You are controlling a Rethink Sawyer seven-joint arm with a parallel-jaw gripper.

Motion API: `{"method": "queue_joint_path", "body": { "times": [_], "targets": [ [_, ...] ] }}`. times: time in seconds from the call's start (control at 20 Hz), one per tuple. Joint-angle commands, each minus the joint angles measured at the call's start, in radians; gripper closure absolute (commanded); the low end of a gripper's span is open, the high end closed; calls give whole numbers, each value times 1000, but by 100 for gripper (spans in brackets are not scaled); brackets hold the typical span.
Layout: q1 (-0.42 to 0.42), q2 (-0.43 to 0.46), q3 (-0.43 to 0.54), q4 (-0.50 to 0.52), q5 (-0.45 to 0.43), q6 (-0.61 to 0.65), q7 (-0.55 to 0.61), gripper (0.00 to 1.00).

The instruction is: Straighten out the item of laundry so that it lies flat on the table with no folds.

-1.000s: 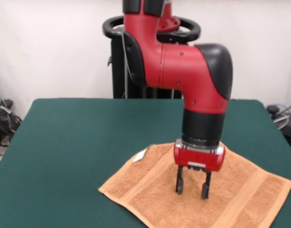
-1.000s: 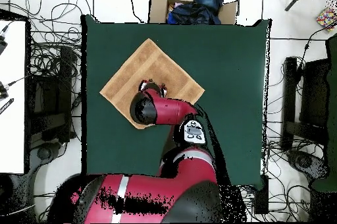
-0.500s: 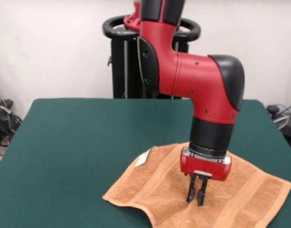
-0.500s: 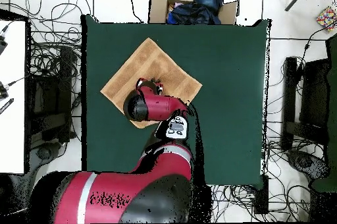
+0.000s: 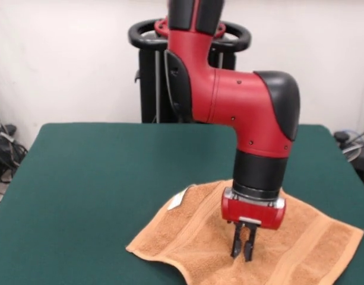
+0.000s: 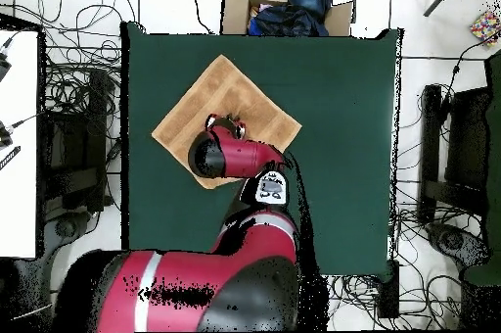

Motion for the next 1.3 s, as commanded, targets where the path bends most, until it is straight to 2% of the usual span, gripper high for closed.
{"method": "queue_joint_path", "body": {
  "times": [0.05,0.15,0.3,0.45,0.55,0.7,0.95,1.0,1.1,1.15,1.3],
  "targets": [
    [-121,302,171,-123,-81,-344,209,100],
    [-118,335,180,-168,-81,-437,237,100],
    [-130,360,209,-223,-113,-511,239,100],
    [-78,341,146,-204,-10,-549,197,100],
    [-65,338,136,-191,22,-575,180,100],
    [-46,306,107,-144,92,-494,136,100],
    [-23,234,62,-34,215,-249,95,100],
    [-29,224,69,-23,221,-203,94,0],
    [-60,208,105,-10,228,-98,110,0],
    [-44,199,88,-2,270,-40,113,0],
    [-31,95,64,67,273,62,131,0]
  ]
}}
